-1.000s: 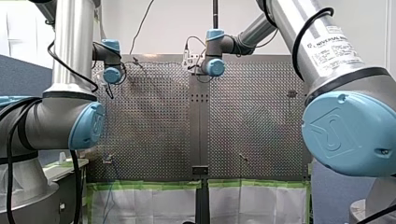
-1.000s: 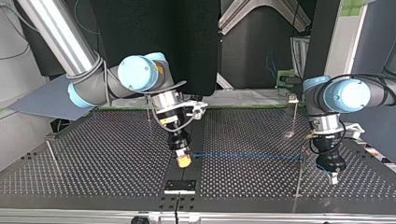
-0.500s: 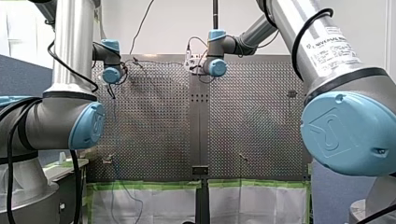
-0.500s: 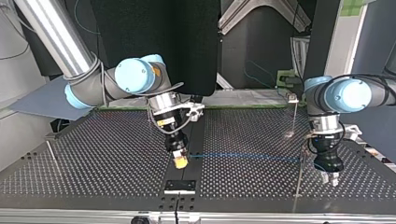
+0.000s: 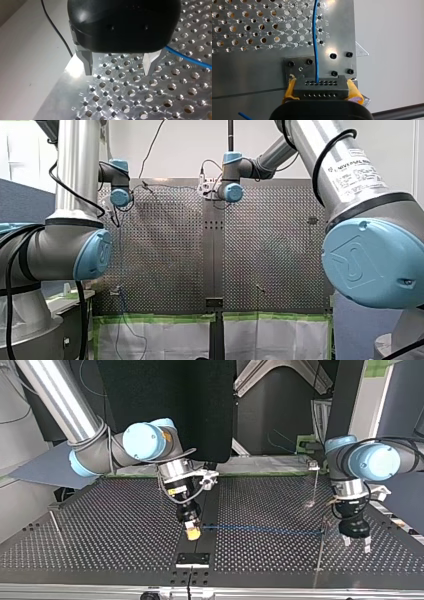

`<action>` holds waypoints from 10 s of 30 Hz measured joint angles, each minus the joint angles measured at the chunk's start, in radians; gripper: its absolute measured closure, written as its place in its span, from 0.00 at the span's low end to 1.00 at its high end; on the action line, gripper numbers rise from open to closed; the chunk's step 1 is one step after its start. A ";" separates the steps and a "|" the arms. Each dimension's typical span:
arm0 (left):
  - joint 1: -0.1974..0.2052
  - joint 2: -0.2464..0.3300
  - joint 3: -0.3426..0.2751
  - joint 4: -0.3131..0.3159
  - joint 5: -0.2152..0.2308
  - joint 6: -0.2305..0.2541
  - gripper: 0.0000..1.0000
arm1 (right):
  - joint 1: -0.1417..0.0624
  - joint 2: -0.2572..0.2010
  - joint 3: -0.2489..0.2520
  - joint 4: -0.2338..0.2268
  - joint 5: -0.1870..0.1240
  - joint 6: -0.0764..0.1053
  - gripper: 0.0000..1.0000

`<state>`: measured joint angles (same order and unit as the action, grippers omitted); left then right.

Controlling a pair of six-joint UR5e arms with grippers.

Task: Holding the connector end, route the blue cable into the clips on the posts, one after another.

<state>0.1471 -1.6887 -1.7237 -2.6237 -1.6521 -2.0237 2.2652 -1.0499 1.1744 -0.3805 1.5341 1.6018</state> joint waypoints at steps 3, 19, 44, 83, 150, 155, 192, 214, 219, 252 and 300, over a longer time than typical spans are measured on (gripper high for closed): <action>-0.001 0.009 0.000 -0.029 0.001 -0.011 0.00 | 0.000 0.000 0.000 0.001 -0.001 0.000 1.00; -0.009 0.079 -0.057 -0.188 0.018 0.020 0.00 | -0.001 0.001 0.000 0.003 -0.001 0.000 1.00; -0.081 0.306 -0.140 -0.334 0.034 0.028 0.00 | 0.000 0.001 0.000 0.007 -0.003 0.000 1.00; -0.176 0.338 -0.140 -0.361 -0.019 0.334 0.00 | -0.003 0.001 0.000 0.010 -0.003 0.008 1.00; -0.286 0.195 0.037 -0.432 0.014 0.405 0.00 | 0.009 0.010 0.000 0.010 -0.009 -0.002 1.00; -0.294 0.173 0.092 -0.443 0.009 0.406 0.00 | 0.018 0.010 0.000 0.010 -0.017 -0.007 1.00; -0.335 0.160 0.164 -0.553 -0.006 0.407 0.00 | 0.031 0.012 -0.026 0.025 -0.024 -0.009 1.00; -0.354 0.078 0.164 -0.527 -0.027 0.444 0.00 | 0.051 0.010 -0.031 0.034 -0.024 -0.017 1.00; -0.344 0.071 0.164 -0.477 -0.043 0.431 0.00 | 0.052 0.010 -0.032 0.035 -0.025 -0.017 1.00; -0.327 0.024 0.192 -0.420 -0.074 0.425 0.33 | 0.045 0.011 -0.032 0.033 -0.020 -0.016 1.00; -0.335 0.031 0.192 -0.427 -0.135 0.433 0.38 | 0.044 0.014 -0.031 0.038 -0.020 -0.012 1.00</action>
<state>-0.1883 -1.6574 -1.5321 -3.0508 -1.7873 -1.5912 2.3093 -1.0355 1.1431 -0.3424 1.5141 1.5894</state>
